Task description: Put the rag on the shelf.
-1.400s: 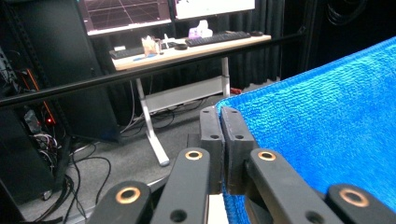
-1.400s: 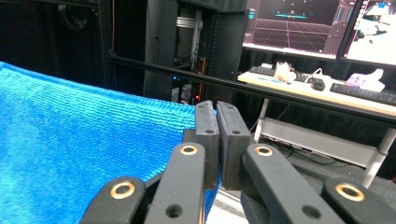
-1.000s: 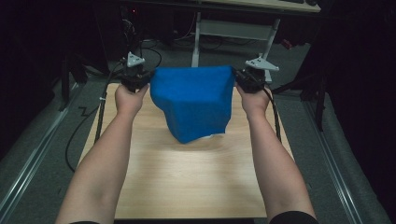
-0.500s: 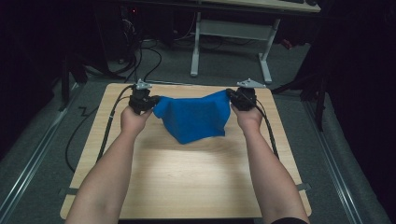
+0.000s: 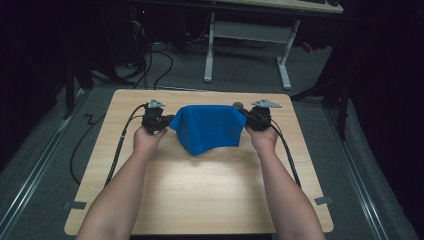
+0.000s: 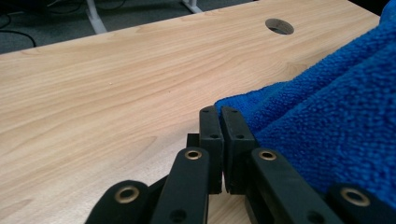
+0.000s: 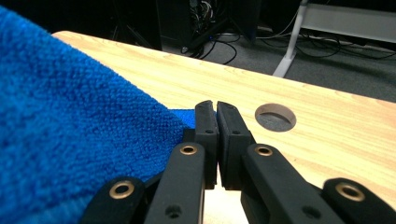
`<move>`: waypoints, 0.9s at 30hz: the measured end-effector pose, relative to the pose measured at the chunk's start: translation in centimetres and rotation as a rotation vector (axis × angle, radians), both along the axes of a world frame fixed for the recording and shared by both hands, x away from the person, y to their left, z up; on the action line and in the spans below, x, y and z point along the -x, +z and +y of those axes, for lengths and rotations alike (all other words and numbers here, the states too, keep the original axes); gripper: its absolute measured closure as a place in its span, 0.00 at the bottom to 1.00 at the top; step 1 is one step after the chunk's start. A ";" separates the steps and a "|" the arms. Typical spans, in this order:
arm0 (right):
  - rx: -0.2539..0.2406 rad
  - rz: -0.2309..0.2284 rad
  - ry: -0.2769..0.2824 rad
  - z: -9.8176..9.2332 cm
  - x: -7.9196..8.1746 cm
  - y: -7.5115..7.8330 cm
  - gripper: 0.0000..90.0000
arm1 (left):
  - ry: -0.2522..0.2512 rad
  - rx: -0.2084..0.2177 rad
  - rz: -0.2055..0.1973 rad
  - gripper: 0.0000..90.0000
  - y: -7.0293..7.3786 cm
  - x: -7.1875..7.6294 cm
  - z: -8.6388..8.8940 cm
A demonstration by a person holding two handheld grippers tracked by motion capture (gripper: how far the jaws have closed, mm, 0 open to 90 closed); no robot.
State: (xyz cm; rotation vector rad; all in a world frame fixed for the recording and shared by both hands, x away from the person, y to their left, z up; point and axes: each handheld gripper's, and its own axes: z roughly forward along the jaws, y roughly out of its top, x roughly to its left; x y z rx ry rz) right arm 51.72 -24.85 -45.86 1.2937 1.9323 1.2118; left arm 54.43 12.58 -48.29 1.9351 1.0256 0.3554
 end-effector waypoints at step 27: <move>0.010 0.078 0.011 0.2 0.3 -2.7 0.98 | -0.021 -0.012 0.047 0.97 -2.2 1.5 -0.9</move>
